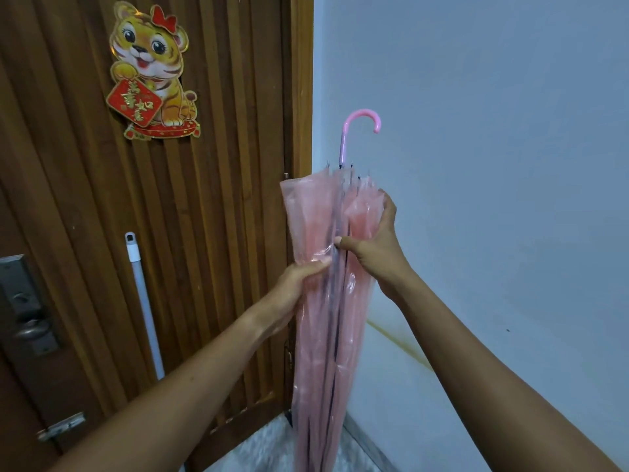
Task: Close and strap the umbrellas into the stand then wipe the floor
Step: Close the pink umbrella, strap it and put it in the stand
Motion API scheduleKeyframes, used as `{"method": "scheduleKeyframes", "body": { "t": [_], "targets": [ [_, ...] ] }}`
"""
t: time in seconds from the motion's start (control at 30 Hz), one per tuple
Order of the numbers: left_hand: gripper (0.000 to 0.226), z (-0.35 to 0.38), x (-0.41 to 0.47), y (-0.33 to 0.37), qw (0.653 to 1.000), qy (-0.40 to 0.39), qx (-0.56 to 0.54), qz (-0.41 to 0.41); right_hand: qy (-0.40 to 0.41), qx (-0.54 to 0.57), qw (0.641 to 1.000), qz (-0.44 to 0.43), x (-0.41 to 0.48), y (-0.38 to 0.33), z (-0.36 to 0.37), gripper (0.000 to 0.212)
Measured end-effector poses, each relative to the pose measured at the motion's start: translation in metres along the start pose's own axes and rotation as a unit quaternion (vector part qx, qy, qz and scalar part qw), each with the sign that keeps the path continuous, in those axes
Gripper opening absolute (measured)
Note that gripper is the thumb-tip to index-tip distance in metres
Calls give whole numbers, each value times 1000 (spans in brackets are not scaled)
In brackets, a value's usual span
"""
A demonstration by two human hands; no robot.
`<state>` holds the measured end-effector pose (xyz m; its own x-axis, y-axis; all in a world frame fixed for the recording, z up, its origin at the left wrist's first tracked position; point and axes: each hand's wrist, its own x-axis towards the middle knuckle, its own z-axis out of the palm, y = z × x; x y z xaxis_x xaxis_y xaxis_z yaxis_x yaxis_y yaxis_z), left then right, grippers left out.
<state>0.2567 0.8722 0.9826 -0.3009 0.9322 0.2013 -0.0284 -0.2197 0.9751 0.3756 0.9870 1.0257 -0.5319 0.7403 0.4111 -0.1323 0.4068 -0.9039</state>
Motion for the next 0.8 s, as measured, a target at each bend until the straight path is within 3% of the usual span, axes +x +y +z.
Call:
{"method": "scheduleKeyframes", "body": {
  "t": [0.2, 0.27, 0.33, 0.4, 0.5, 0.57, 0.63, 0.73, 0.8],
  "targets": [
    [56, -6, 0, -3, 999, -30, 7, -21, 20, 139, 989, 47, 7, 1, -5, 87],
    [73, -1, 3, -6, 1000, 2, 14, -25, -12, 253, 965, 63, 5, -1, -4, 81],
    [63, 6, 4, -7, 999, 39, -8, -10, -69, 340, 937, 47, -2, -6, -1, 73],
    [47, 11, 4, -6, 998, 61, -20, -1, -88, 329, 940, 31, -5, -10, 0, 79],
    [36, 19, 5, -5, 998, 57, 15, 12, -86, 191, 977, 41, -4, -12, 4, 112],
    [27, 21, 3, -5, 997, 47, 52, 20, -55, 117, 991, 20, -1, -6, 7, 100],
    [27, 18, 1, -6, 998, 18, 50, 15, -23, 120, 992, 12, 1, -5, 6, 77],
    [40, 10, -2, -4, 998, -55, -24, -9, 4, 177, 984, 23, 4, -1, 0, 66],
    [47, 7, -3, 0, 993, -56, -92, -36, 32, 193, 980, 39, 5, 0, -2, 62]
  ]
}}
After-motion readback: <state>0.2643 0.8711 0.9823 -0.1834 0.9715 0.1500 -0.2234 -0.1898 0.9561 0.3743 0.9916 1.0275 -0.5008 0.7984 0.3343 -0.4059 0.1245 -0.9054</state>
